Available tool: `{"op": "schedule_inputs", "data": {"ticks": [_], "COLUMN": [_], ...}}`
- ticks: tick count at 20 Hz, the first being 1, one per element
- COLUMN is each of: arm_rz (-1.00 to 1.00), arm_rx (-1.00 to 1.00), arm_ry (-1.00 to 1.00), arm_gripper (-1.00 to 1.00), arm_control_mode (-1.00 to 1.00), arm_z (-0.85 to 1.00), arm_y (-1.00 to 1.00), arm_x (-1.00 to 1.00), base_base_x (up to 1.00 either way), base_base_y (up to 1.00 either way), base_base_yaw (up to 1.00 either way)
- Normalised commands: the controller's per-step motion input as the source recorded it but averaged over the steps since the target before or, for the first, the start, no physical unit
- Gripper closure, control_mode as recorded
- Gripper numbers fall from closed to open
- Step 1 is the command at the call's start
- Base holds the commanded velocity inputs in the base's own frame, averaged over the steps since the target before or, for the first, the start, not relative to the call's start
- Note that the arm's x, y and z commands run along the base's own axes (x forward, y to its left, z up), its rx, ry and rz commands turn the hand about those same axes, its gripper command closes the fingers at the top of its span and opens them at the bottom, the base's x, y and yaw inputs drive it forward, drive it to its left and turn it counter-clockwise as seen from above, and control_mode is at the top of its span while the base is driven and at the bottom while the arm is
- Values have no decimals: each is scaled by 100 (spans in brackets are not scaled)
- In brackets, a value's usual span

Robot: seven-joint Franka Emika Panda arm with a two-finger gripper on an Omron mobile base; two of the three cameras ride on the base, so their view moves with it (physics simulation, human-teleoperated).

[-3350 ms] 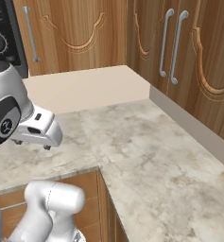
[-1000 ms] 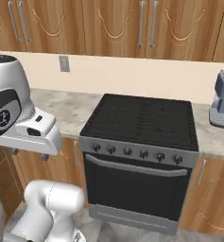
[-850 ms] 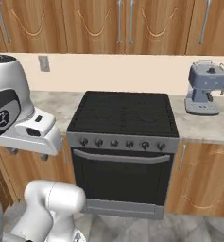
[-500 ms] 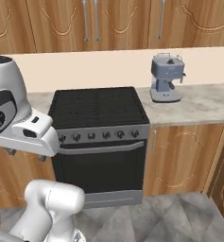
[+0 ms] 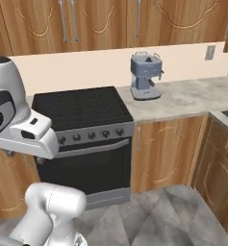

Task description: Close all open cabinet doors.

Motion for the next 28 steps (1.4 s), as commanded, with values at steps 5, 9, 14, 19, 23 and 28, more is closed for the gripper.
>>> {"op": "schedule_inputs", "data": {"ticks": [5, 9, 14, 19, 23, 28], "arm_rz": [0, 0, 0, 0, 0, 0], "arm_rx": [0, 0, 0, 0, 0, 0], "arm_ry": [0, 0, 0, 0, 0, 0], "arm_gripper": [-100, -100, -100, -100, -100, -100], "arm_control_mode": [100, 100, 100, 100, 100, 100], "arm_z": [0, 0, 0, 0, 0, 0], "arm_y": [0, 0, 0, 0, 0, 0], "arm_x": [0, 0, 0, 0, 0, 0], "base_base_x": [5, 18, 41, 50, 55, 61], "base_base_y": [-8, -3, 0, 1, 20, 37], "base_base_yaw": [-35, -44, -55, -59, -62, -55]}}
